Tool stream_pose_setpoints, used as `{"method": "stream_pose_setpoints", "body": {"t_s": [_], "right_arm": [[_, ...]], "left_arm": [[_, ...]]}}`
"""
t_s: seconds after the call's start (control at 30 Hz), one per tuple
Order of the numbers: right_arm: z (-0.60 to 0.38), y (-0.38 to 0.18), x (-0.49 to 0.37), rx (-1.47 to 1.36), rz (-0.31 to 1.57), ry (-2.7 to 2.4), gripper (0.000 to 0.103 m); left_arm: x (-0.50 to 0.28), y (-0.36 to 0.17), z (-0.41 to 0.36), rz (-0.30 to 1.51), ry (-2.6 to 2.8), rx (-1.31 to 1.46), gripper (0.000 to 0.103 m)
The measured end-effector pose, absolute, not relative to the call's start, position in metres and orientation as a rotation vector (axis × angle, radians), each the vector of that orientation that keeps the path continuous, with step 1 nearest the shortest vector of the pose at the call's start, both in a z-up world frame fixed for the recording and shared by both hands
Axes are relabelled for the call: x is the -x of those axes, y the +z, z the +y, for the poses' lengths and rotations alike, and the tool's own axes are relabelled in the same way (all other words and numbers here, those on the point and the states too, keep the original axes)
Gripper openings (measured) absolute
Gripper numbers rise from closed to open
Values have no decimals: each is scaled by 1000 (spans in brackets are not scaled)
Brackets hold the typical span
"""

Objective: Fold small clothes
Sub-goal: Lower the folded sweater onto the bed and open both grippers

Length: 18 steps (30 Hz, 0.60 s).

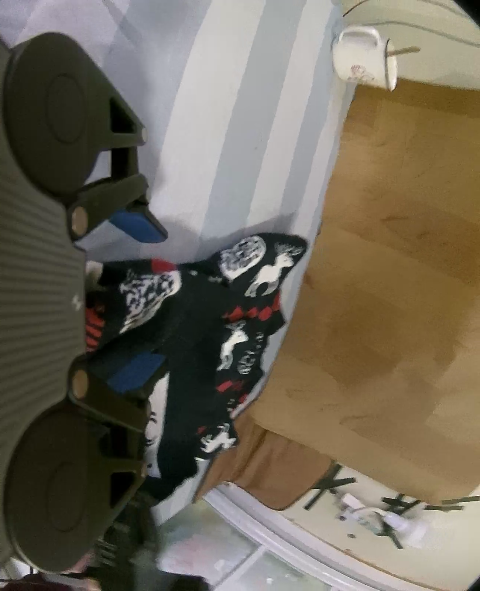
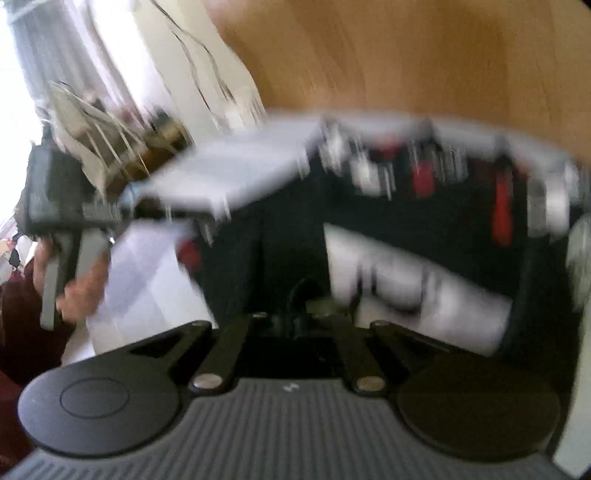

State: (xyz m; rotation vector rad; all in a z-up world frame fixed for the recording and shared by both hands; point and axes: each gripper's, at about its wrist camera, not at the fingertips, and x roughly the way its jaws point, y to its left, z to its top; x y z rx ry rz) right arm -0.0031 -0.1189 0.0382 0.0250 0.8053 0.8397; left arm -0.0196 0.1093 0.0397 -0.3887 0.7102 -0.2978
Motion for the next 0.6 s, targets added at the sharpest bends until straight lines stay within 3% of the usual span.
{"method": "stream_pose_setpoints", "body": {"t_s": [0.17, 0.3, 0.37, 0.47, 0.53, 0.6], "right_arm": [[-106, 69, -25, 115, 554, 755, 5], [-98, 6, -69, 275, 693, 437, 8], [-126, 4, -70, 108, 699, 424, 11], [-176, 30, -44, -170, 613, 404, 25], [-203, 48, -10, -237, 513, 399, 44], [-222, 53, 20, -251, 475, 375, 54]], "left_arm": [[17, 43, 112, 691, -280, 422, 68], [5, 26, 99, 757, -285, 406, 68], [6, 20, 94, 777, -284, 379, 68], [12, 18, 92, 778, -292, 342, 64], [19, 19, 95, 757, -299, 328, 64], [26, 18, 96, 749, -300, 315, 64]]}}
